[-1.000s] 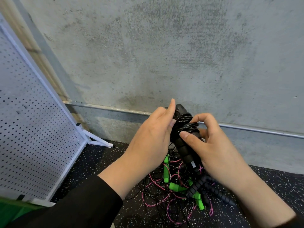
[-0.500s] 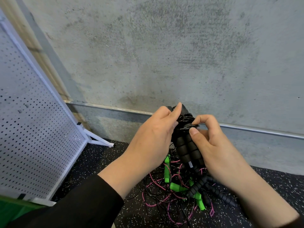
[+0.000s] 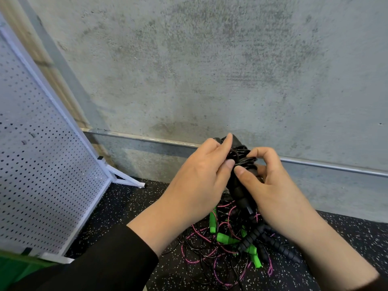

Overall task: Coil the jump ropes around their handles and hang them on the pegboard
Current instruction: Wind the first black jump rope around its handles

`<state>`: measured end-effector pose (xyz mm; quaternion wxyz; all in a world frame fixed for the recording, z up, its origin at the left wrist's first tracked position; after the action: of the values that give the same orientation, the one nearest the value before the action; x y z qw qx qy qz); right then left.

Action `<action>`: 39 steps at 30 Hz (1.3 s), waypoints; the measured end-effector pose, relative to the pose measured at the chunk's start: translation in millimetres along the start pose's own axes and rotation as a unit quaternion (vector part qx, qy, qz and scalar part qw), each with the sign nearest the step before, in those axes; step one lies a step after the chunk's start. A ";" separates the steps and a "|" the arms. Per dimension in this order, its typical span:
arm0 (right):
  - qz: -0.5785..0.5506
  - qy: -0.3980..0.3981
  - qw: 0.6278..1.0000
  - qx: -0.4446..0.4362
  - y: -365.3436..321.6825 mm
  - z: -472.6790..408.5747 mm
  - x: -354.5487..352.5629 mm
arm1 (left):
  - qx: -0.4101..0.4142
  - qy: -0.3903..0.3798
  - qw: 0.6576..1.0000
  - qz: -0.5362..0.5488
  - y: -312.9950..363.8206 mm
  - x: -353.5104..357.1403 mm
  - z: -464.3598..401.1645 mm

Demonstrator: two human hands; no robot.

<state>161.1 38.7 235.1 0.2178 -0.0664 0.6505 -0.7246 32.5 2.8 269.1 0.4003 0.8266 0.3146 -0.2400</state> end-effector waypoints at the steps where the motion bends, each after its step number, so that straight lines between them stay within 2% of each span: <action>1: -0.011 0.014 1.000 0.007 0.7 -0.5 -4.0 | -0.001 -0.028 0.999 0.017 1.0 2.9 -0.1; 3: -0.032 0.033 0.999 0.028 1.1 -1.2 -9.5 | 0.008 -0.067 0.998 0.017 1.9 5.3 -0.2; 5: -0.051 0.037 0.997 0.046 1.8 -2.2 -11.0 | 0.011 -0.066 0.998 0.005 0.0 3.6 -0.5; 9: -0.091 0.033 0.993 0.065 2.1 -1.7 -11.0 | -0.001 0.000 1.000 0.025 -2.0 -3.1 0.2; 13: -0.110 0.011 0.991 0.080 1.3 2.4 -9.9 | -0.068 0.081 0.992 0.067 -13.7 -17.9 0.4; 18: -0.084 0.003 0.994 0.067 3.3 2.1 -8.8 | -0.087 0.110 0.985 0.105 -17.3 -20.2 3.7; 29: -0.021 0.063 0.998 -0.011 -12.3 1.6 -15.3 | -0.037 0.123 0.989 0.067 -3.4 -19.1 4.6; 34: -0.005 0.066 0.998 -0.023 -11.8 1.5 -15.8 | -0.023 0.138 0.989 0.049 -0.7 -21.8 4.7; 36: -0.007 0.059 0.998 -0.023 -11.4 0.4 -15.0 | -0.003 0.144 0.989 0.037 1.4 -23.2 3.8; 39: 0.011 0.058 0.998 -0.032 -11.9 -0.3 -15.5 | 0.043 0.113 0.993 -0.009 7.6 -19.2 1.7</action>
<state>172.1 46.0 249.5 0.1857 -0.0241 0.6854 -0.7037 24.4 -8.6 284.4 0.3242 0.8620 0.3543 -0.1623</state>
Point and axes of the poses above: each hand's wrist, its own z-axis away from the middle knuckle, its own x-axis out of the palm, y = z × x, the point moved 8 cm from there along -z, towards the middle knuckle, and after that the axes turned 9 degrees about x, right-handed, at the moved point
